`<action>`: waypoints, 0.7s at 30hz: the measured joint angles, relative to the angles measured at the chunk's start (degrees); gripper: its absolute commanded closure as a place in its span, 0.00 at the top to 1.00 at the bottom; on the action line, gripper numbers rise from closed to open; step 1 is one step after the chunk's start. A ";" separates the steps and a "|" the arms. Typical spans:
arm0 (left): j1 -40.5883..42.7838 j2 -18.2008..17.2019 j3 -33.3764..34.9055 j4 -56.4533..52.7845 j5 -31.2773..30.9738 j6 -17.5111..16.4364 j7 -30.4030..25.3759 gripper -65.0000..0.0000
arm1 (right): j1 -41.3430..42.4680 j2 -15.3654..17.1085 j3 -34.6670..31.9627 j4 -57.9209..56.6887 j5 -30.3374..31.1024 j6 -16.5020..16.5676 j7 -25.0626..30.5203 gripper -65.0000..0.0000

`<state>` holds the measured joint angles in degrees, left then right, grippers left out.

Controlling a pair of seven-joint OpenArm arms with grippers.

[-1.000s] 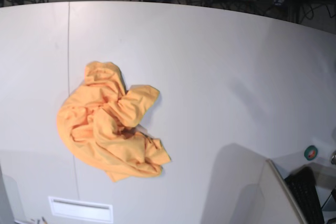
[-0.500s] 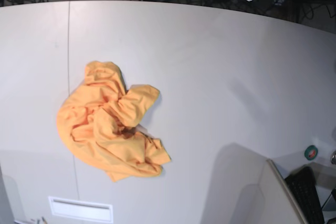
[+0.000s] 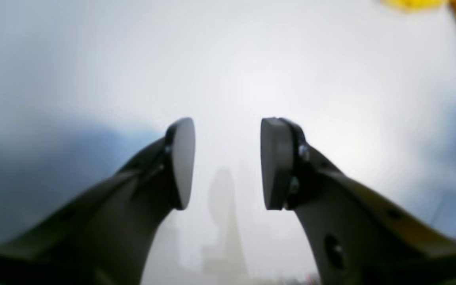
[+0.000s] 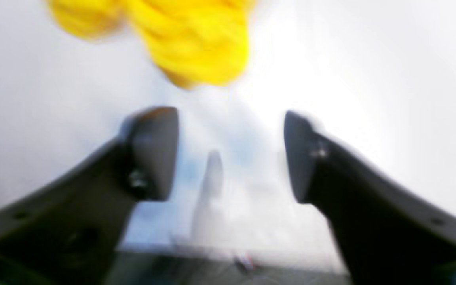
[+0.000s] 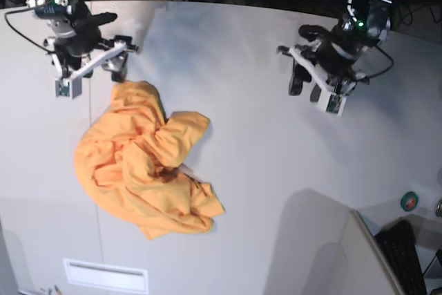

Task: Layout the t-shirt on the table in an organized manner, then fold the t-shirt properly
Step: 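Lower the left gripper into the crumpled orange t-shirt and grasp it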

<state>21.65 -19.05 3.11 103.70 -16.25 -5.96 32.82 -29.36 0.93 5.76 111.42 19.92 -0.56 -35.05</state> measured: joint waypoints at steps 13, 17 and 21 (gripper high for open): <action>-30.34 15.52 32.37 -24.26 37.92 -0.87 0.15 0.42 | 7.52 0.92 0.87 -5.46 0.31 0.11 -0.31 0.71; -32.09 21.38 36.87 -30.38 50.66 -1.03 -0.22 0.42 | 8.09 1.31 6.01 -8.33 0.48 0.02 -0.22 0.71; -33.29 24.13 37.73 -30.71 51.39 -0.98 -0.26 0.54 | 7.72 1.55 9.81 -9.57 0.48 -0.04 -0.28 0.71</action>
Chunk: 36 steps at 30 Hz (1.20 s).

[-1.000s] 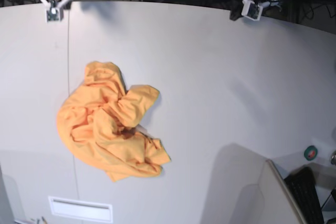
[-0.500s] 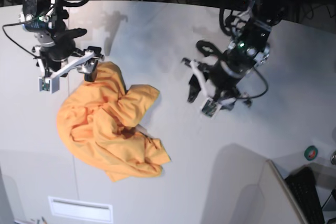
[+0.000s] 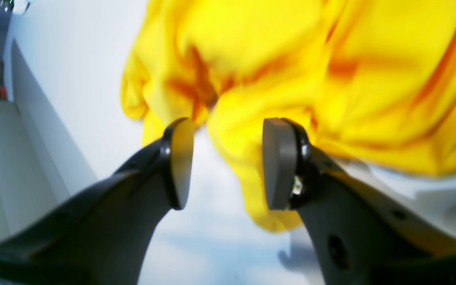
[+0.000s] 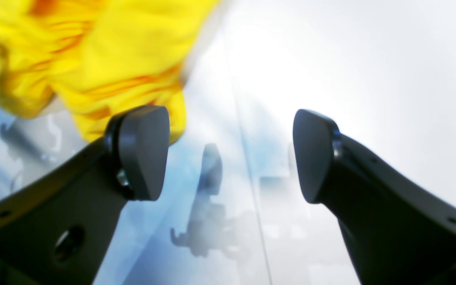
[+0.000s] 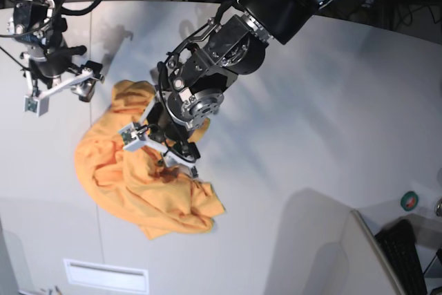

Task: Layout the t-shirt on the table in an organized manner, then fold the t-shirt properly
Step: 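Lower the left gripper into the crumpled orange t-shirt and grasp it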

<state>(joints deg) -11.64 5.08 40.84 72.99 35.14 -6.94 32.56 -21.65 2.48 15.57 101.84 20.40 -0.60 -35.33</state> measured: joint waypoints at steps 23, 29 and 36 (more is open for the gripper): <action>-14.64 3.08 9.46 -14.58 -21.79 3.91 -5.75 0.74 | -0.13 -0.22 0.61 0.02 0.22 0.02 -0.28 0.71; -16.65 2.62 9.84 -20.00 -29.73 3.98 -9.49 0.68 | -0.15 -0.33 0.55 0.02 0.22 0.00 -0.26 0.71; -18.03 3.13 9.88 -22.77 -31.15 4.04 -10.71 0.60 | -0.11 -0.28 0.57 0.02 0.20 0.00 -0.22 0.71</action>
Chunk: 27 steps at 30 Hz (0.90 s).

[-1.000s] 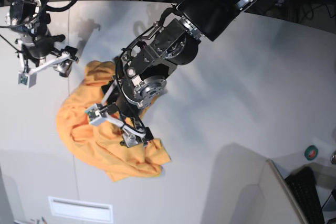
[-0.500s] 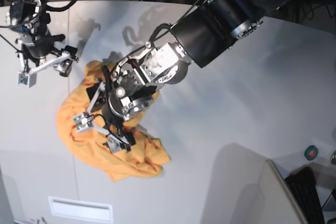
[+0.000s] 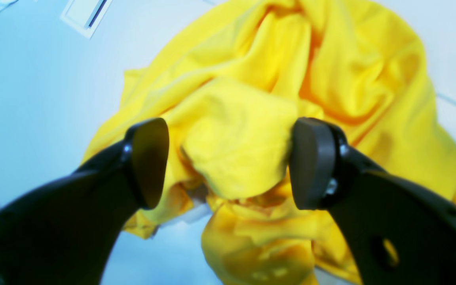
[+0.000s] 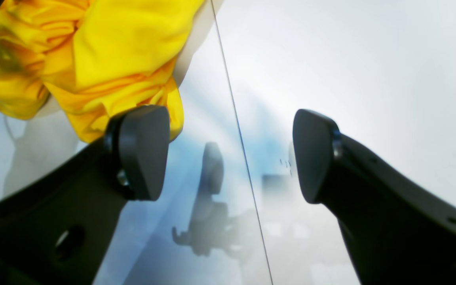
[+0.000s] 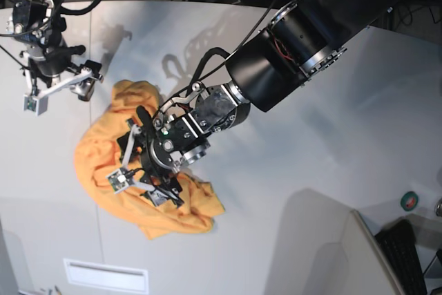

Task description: Layout the t-shirt on the table in an organized manner, then fold the t-shirt properly

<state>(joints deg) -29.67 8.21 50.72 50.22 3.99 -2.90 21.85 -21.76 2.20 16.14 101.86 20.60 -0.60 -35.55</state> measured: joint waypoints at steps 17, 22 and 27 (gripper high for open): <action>-6.36 -1.22 -6.19 -6.23 -21.66 5.11 -2.05 0.00 | 0.31 -0.55 -0.24 0.00 0.00 -0.02 0.09 0.71; -3.56 -8.85 -15.08 1.66 -21.24 10.32 -1.90 0.00 | 0.28 -1.86 -0.37 -0.07 0.04 0.04 -0.04 0.71; 8.94 -17.66 -23.96 13.88 -21.24 10.47 6.10 0.00 | 0.52 -1.07 -6.34 -0.11 -0.17 -0.02 0.37 0.71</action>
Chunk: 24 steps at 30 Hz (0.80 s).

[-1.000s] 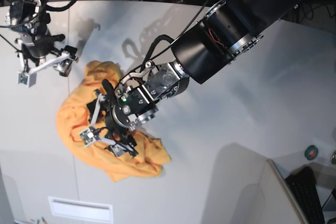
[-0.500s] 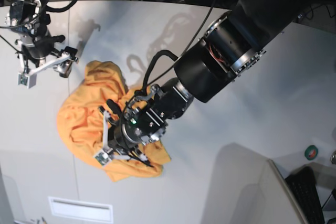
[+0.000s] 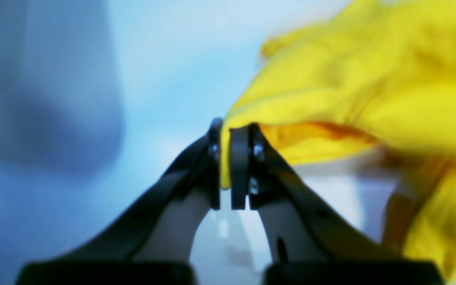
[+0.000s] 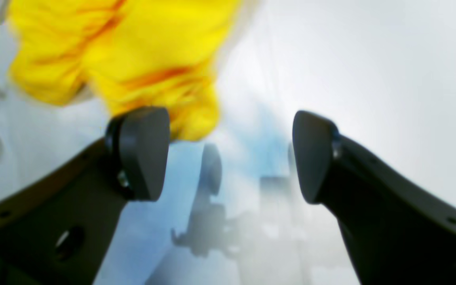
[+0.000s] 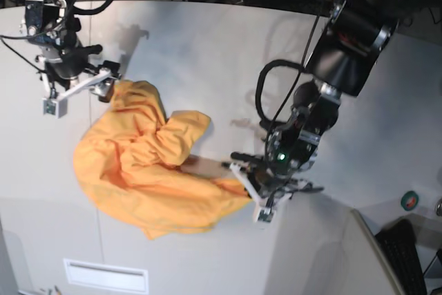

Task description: Layout the t-shirt on the table in an organized manner, then fold the t-shirt properly

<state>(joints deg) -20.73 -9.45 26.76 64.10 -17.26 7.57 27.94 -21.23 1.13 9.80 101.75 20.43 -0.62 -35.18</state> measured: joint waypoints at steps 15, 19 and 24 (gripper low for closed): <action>26.95 -13.94 -19.52 16.11 -0.11 -0.68 0.61 0.00 | 3.10 1.05 -10.56 -7.78 0.04 0.11 0.09 0.71; 27.61 -14.12 -19.91 16.46 -0.15 -0.66 0.02 0.00 | 1.79 3.48 -18.36 -2.60 0.00 0.07 0.28 0.71; 27.67 -13.97 -19.63 16.44 -0.17 -0.87 1.60 0.00 | 2.49 3.48 -22.99 -5.53 0.13 0.37 0.20 0.71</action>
<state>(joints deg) 6.94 -23.42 7.14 80.53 -17.43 6.70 29.54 -18.74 4.60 -13.19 96.23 20.56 -0.25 -34.98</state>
